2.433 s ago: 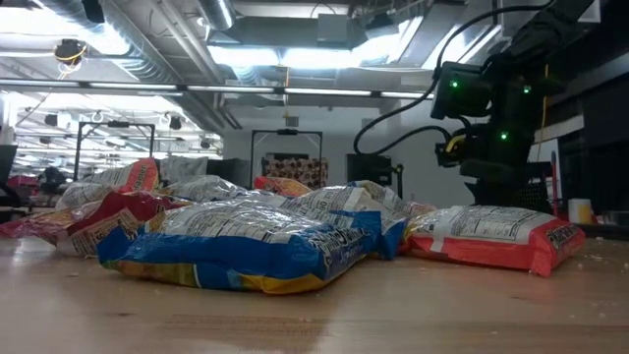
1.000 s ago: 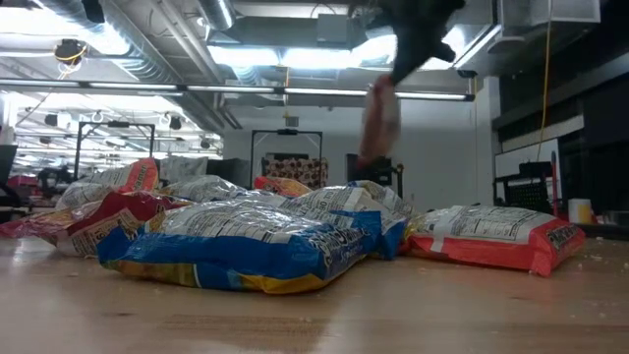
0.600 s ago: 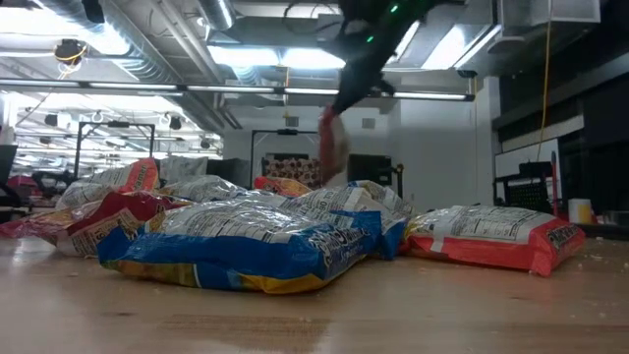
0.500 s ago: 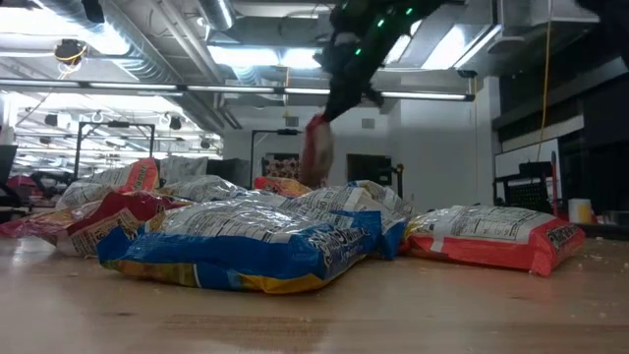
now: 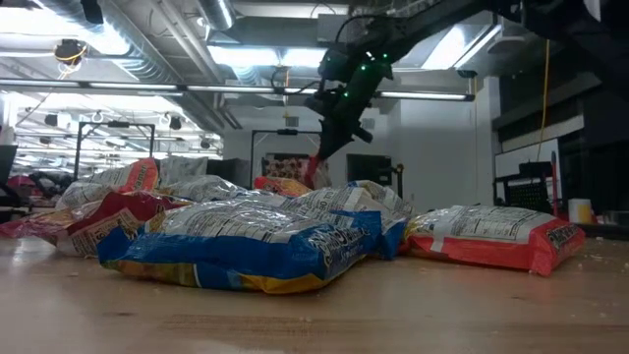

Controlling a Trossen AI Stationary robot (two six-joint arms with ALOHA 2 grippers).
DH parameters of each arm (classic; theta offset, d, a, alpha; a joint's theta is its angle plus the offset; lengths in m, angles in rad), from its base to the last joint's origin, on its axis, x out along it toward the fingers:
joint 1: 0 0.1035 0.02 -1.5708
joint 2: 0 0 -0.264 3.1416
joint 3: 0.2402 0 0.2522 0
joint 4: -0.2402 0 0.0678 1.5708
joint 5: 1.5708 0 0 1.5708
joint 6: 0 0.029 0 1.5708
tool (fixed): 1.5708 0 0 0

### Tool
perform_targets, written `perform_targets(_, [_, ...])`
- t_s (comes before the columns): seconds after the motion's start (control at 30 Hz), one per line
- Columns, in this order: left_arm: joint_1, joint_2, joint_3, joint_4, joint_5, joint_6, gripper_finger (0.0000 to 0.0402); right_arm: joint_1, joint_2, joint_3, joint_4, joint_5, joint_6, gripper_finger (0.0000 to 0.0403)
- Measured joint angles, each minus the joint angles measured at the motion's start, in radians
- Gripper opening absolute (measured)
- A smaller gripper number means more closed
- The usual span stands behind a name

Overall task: Sort Maruchan noodles
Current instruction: Put the red noodle pack into the black bin, then put the blue noodle pack into the right transparent bin

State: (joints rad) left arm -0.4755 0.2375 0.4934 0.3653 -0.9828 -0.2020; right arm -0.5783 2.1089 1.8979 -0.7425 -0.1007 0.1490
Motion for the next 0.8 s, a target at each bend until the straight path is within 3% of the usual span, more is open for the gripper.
perform_targets(0.23, [0.000,0.000,0.000,-0.004,-0.002,0.003,0.0176,-0.012,0.000,0.000,-0.137,0.112,-0.012,0.0018])
perform_targets(0.57, [0.000,0.000,0.000,-0.016,-0.003,0.003,0.0176,-0.011,-0.011,0.000,-0.328,0.376,0.001,0.0179])
perform_targets(0.7, [0.000,0.000,0.000,-0.016,-0.004,0.003,0.0176,0.004,-0.023,0.023,-0.368,0.346,-0.004,0.0217])
perform_targets(0.8, [0.000,0.000,0.000,-0.015,-0.005,0.003,0.0176,0.043,-0.042,0.054,-0.365,0.214,-0.035,0.0228])
